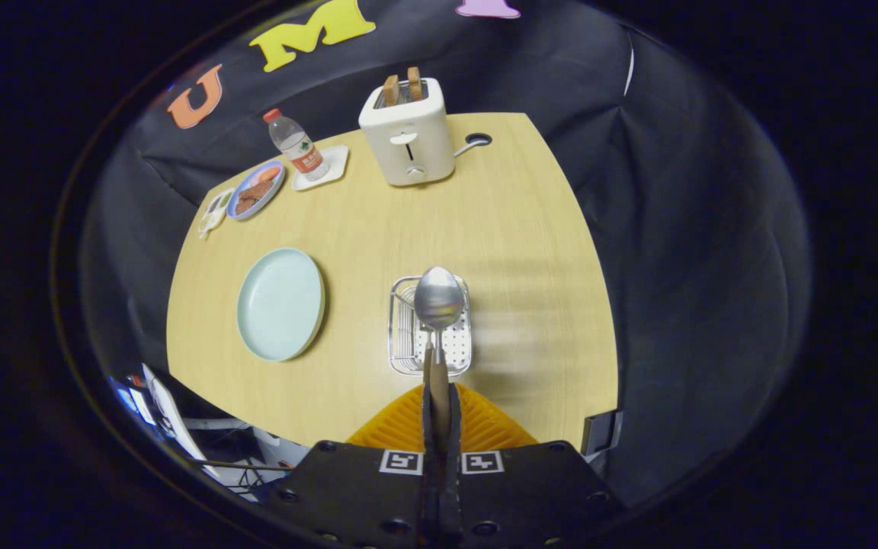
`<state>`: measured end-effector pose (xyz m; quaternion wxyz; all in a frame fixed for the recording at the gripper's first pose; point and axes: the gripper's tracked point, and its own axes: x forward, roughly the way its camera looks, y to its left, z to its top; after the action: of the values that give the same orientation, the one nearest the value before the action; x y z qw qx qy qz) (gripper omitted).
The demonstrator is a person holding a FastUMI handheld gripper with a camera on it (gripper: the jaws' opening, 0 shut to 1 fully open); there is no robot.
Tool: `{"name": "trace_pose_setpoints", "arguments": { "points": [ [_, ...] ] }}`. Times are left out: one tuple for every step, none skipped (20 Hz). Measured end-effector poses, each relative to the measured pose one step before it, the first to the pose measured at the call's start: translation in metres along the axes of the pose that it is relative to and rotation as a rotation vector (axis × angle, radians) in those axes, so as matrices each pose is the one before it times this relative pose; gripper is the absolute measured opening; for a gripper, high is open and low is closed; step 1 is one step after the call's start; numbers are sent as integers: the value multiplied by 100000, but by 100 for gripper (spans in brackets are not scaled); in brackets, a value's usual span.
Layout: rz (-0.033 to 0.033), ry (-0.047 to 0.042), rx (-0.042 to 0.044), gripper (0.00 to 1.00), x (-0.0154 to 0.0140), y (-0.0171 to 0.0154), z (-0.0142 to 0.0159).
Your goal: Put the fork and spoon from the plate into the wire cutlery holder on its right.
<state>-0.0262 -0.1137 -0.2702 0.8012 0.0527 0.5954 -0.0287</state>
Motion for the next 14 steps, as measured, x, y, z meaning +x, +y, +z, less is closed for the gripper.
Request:
{"name": "trace_pose_setpoints", "arguments": {
  "points": [
    [-26, -81, 224, 4, -11, -94, 28],
    [56, 198, 424, 4, 49, 27, 47],
    [104, 436, 795, 4, 87, 17, -67],
    [47, 170, 517, 4, -37, 7, -43],
    [221, -40, 346, 4, -34, 78, 56],
    [57, 55, 263, 4, -31, 38, -26],
    [53, 287, 214, 6, 36, -17, -99],
    [45, 299, 270, 6, -67, -1, -91],
    [371, -54, 363, 7, 74, 62, 40],
    [8, 178, 526, 6, -30, -40, -14],
    [16, -16, 479, 6, 121, 94, 142],
    [270, 1, 402, 6, 33, 61, 49],
    [-627, -117, 556, 9, 119, -63, 142],
    [-137, -244, 337, 9, 104, -99, 87]
  ]
}}
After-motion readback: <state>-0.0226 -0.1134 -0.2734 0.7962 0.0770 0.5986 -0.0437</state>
